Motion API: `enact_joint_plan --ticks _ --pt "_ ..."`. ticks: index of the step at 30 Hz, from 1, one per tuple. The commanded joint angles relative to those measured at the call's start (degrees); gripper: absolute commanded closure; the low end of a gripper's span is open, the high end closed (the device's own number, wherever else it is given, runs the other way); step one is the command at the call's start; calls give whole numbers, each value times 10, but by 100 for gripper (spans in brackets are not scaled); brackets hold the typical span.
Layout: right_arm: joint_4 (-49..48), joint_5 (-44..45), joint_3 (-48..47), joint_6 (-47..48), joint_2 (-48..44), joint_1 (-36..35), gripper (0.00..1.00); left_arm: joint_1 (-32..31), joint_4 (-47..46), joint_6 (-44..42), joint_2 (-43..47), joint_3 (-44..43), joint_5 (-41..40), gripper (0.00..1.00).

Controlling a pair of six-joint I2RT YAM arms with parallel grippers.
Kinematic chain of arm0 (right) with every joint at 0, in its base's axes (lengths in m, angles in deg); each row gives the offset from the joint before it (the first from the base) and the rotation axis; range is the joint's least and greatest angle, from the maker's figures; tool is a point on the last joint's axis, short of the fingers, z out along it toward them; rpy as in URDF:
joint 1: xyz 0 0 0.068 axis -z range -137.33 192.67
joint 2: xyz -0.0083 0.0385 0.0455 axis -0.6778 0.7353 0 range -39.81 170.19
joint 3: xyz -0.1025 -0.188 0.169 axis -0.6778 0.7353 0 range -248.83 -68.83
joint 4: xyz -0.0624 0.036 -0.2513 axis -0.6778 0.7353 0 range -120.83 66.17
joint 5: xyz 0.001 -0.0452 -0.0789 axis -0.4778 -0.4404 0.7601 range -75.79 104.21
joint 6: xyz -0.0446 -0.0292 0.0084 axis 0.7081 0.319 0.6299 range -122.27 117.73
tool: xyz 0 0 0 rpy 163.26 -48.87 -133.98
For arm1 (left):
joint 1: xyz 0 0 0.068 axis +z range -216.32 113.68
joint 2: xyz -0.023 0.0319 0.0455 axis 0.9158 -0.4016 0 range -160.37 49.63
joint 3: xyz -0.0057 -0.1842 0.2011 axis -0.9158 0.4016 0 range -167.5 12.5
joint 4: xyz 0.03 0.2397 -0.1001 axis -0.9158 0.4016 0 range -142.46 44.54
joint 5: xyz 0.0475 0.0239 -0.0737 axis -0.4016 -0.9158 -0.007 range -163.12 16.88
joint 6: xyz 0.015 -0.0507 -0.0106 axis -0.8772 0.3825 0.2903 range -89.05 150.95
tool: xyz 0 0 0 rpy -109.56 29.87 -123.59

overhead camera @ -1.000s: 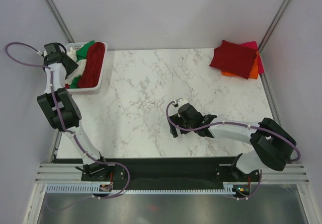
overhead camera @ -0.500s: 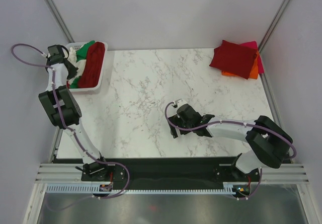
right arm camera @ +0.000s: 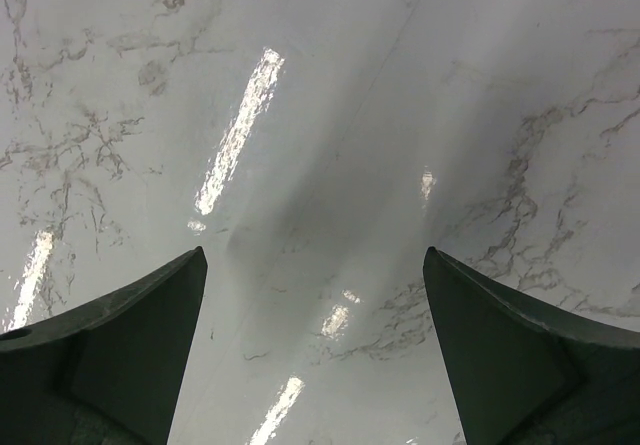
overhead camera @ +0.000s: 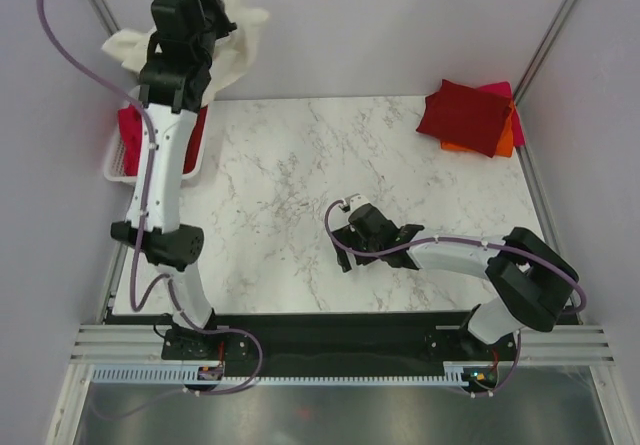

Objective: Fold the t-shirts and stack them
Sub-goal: Move the tshirt to the center of the board, then flatten the tshirt out

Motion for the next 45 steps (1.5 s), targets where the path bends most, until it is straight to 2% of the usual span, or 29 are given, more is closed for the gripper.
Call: enact_joint_plan --ticks 1,5,8,9,10,11,12,14,15,17,18,21,24,29,35,41,45 --pt "15 26 -26 -1 -32 -1 2 -44 -67 -13 152 -73 36 98" --pt "58 86 -45 -14 -68 1 2 -44 -82 24 234 19 97 98" --pt "121 162 -67 -30 -113 8 2 -44 -81 44 303 144 119 90" --pt "137 196 -80 -37 -152 11 2 -45 -81 52 320 224 119 87" --pt "175 215 -86 -41 -177 13 2 -45 -80 60 337 266 119 82" --pt "194 228 -92 -45 -202 15 2 -44 -73 66 367 312 119 74" --pt "214 237 -108 -48 -257 17 2 -44 -64 68 381 401 118 32" --pt "287 245 -137 -59 -316 18 2 -44 15 89 395 471 108 1" --pt "307 238 -166 -60 -376 18 2 -43 43 97 396 544 107 0" --pt "346 232 -191 -66 -428 17 2 -42 76 129 398 616 126 0" --pt "357 233 -217 -68 -457 18 2 -41 83 137 406 686 143 0" --pt "411 251 -256 -72 -434 18 2 -43 78 169 418 784 223 0" --pt "430 250 -240 -82 -380 18 2 -43 79 170 424 819 214 0" --pt "391 186 -189 -115 -336 18 2 -43 78 157 470 812 211 0" --pt "372 205 -145 -125 -283 18 2 -72 62 157 506 852 259 3" --pt "332 182 -125 -126 -248 19 2 -159 62 157 439 931 259 3" --pt "324 177 -127 -114 -257 22 2 -211 62 157 336 938 259 3"
